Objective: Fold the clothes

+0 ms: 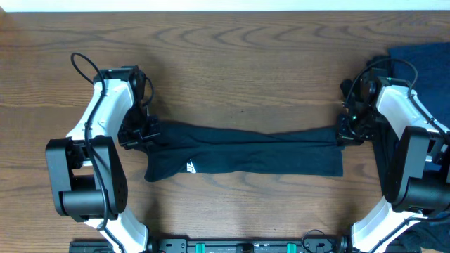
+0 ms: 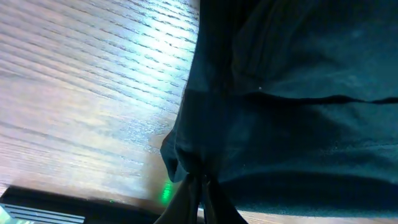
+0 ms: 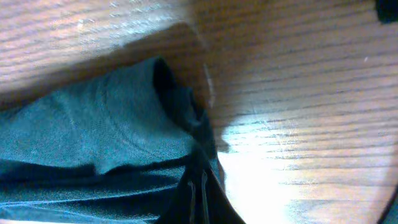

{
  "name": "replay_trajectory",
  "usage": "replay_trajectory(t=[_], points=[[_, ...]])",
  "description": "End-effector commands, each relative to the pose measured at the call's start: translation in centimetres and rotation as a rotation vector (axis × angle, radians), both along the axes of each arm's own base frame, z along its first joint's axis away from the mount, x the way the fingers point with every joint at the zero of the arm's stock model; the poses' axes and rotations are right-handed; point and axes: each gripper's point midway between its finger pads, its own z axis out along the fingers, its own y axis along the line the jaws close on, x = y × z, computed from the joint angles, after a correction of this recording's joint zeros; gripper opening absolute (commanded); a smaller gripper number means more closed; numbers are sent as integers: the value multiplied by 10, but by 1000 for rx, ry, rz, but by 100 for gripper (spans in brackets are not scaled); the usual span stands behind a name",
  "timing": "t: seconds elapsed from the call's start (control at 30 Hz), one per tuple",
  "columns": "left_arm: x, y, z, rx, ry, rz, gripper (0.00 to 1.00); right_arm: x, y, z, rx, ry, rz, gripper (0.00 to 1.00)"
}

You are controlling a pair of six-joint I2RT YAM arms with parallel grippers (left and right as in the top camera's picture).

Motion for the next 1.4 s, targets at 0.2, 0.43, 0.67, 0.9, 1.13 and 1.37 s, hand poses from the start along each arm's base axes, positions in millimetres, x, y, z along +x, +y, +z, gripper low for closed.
replay_trajectory(t=[0.2,0.43,0.67,0.9,1.13,1.37], points=[[-18,5,-17,32,53,22,6,-7,-7,1,-45,25,-53,1],[-20,3,-21,27,51,31,6,-9,-6,2,-44,35,-58,2],[-20,-1,-20,2,54,38,6,-12,-6,3,-43,48,-57,22],[-4,-1,0,-1,15,40,45,10,-9,30,-47,0,-58,30],[24,-14,43,-75,-113,58,44,41,19,85,112,-86,-40,35],[20,-37,45,-155,-122,37,6,19,62,77,176,0,53,1]])
